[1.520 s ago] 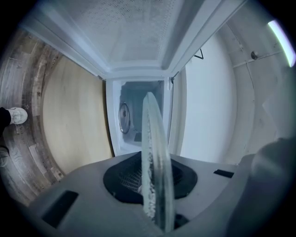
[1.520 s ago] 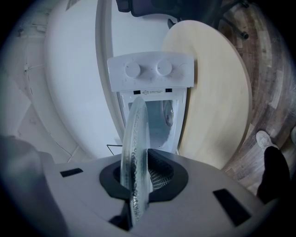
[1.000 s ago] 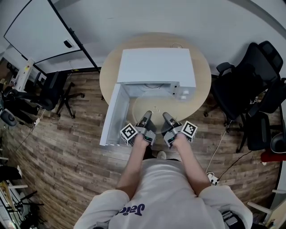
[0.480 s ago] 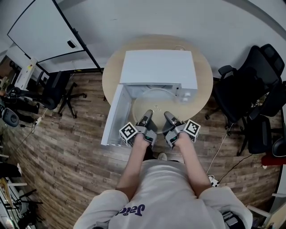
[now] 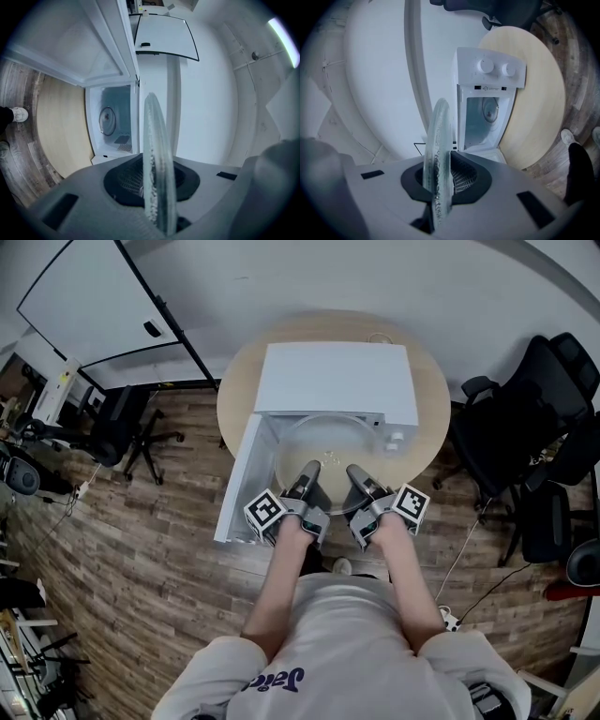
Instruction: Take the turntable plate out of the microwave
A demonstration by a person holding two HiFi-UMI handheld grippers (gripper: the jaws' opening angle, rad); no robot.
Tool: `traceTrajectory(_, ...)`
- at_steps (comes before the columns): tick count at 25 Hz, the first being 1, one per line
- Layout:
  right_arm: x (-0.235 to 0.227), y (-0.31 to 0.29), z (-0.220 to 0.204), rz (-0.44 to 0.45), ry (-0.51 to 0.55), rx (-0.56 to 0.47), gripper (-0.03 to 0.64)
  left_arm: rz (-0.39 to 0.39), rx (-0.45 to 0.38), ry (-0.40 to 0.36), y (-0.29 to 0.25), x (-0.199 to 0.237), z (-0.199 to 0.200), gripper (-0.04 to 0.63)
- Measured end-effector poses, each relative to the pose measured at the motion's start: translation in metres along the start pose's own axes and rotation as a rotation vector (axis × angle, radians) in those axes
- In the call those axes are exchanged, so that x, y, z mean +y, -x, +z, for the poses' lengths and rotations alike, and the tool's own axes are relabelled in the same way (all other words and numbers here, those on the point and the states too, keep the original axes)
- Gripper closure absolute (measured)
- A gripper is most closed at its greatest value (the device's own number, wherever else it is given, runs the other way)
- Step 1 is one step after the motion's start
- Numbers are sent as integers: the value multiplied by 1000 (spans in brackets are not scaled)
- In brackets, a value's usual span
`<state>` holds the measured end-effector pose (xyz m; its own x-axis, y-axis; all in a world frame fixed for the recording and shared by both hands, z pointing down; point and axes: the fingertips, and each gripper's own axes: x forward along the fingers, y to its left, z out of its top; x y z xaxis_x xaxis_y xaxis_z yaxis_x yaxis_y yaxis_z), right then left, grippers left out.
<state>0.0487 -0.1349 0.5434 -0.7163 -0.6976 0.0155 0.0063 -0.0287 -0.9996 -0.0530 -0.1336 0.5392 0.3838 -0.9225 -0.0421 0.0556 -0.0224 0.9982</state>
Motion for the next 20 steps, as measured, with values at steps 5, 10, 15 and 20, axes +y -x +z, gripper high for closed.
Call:
traceTrajectory(5, 12, -3, 0, 5, 59, 13, 588, -2, -11, -47, -1, -16, 2, 523)
traceTrajectory(10, 13, -4, 2, 18, 74, 13, 587, -9, 1, -58, -4, -19, 3, 523)
traceTrajectory(15, 11, -5, 5, 11, 77, 14, 586, -10, 2, -45, -8, -17, 2, 523)
traceTrajectory(20, 11, -8, 7, 15, 74, 19, 586, -7, -2, -35, -9, -15, 4, 523)
